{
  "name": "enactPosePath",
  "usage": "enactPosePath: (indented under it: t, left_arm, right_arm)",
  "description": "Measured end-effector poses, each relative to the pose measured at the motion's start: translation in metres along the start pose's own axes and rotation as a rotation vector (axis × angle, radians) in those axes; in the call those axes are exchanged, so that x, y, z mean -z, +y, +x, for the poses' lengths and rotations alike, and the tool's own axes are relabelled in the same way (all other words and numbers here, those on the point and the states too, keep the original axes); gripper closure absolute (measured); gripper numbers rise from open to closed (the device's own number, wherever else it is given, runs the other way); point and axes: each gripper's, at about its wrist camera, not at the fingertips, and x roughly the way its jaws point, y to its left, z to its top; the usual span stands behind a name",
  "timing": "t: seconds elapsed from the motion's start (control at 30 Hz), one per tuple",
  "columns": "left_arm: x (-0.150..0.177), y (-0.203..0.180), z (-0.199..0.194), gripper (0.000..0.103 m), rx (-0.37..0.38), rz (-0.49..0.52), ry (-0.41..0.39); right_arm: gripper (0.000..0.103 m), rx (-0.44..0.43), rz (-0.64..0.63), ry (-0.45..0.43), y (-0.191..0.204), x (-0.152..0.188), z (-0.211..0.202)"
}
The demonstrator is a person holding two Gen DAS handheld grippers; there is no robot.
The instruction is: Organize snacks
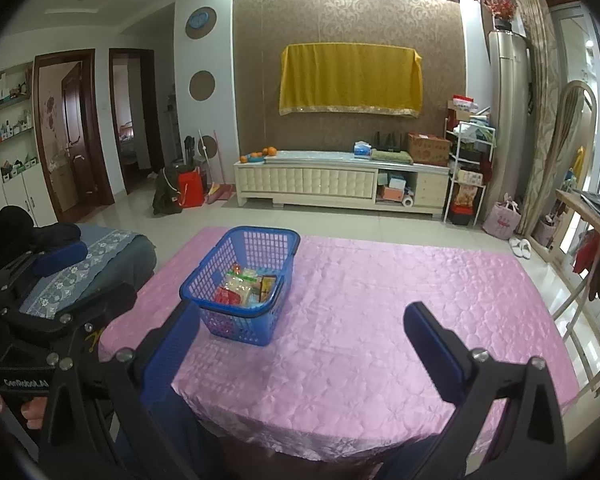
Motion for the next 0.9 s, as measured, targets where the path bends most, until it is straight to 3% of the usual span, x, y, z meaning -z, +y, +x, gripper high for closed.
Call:
enactPosePath:
  t: [0.9]
  left_arm:
    - [-0.0006,-0.0042,-0.0020,0.000,0.003,0.012,0.004]
  right_arm:
    - [0.000,0.010,-0.014,0.000,-0.0006,0.0020,-0.0055]
